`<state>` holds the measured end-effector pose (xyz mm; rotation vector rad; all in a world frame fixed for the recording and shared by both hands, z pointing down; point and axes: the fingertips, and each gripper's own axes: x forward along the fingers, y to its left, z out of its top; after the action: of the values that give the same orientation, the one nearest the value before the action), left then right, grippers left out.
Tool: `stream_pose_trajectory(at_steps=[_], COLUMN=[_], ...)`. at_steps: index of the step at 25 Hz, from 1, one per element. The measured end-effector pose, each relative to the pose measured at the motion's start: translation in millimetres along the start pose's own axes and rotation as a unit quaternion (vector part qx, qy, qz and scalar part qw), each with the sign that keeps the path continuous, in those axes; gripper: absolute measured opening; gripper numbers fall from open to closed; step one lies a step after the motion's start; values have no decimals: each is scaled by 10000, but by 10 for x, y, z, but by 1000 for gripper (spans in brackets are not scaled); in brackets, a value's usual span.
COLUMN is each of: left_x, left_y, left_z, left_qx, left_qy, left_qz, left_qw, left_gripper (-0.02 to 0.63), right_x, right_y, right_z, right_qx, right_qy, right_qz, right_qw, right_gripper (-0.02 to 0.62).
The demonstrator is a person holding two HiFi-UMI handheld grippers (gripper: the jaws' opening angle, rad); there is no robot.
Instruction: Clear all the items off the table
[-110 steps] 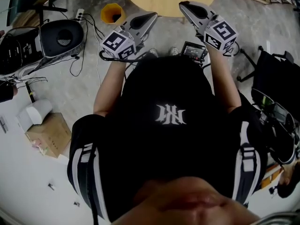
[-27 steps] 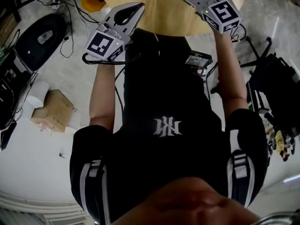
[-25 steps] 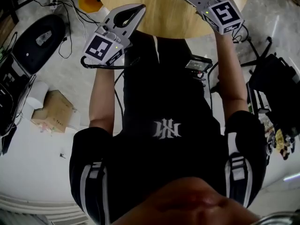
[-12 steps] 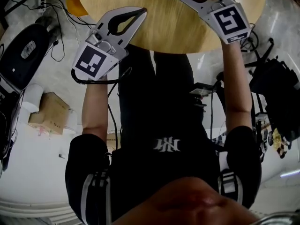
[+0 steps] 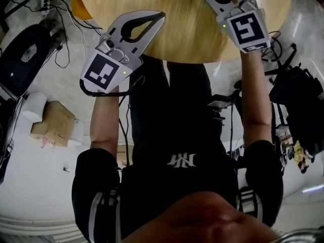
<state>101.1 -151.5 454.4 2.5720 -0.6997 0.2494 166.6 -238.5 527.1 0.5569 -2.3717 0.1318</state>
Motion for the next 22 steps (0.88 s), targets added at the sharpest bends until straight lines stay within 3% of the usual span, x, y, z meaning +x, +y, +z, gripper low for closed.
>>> stream_pose_trajectory(at_steps=[8, 16, 22], left_x=[-31, -212, -455], left_y=[31, 153, 152], left_z=[18, 2, 75], left_qx=[-53, -465, -422], left_qy=[-125, -546, -646], left_qz=[100, 464, 857], left_qw=[9999, 9963, 9933], left_gripper=[9, 9, 9], right_x=[-62, -161, -266], right_y=[24, 116, 91], right_z=[19, 153, 444], right_qx=[10, 181, 136], right_qy=[-58, -274, -783], right_qz=[39, 152, 177], right_qw=[10000, 9993, 9967], right_gripper=[87, 79, 74])
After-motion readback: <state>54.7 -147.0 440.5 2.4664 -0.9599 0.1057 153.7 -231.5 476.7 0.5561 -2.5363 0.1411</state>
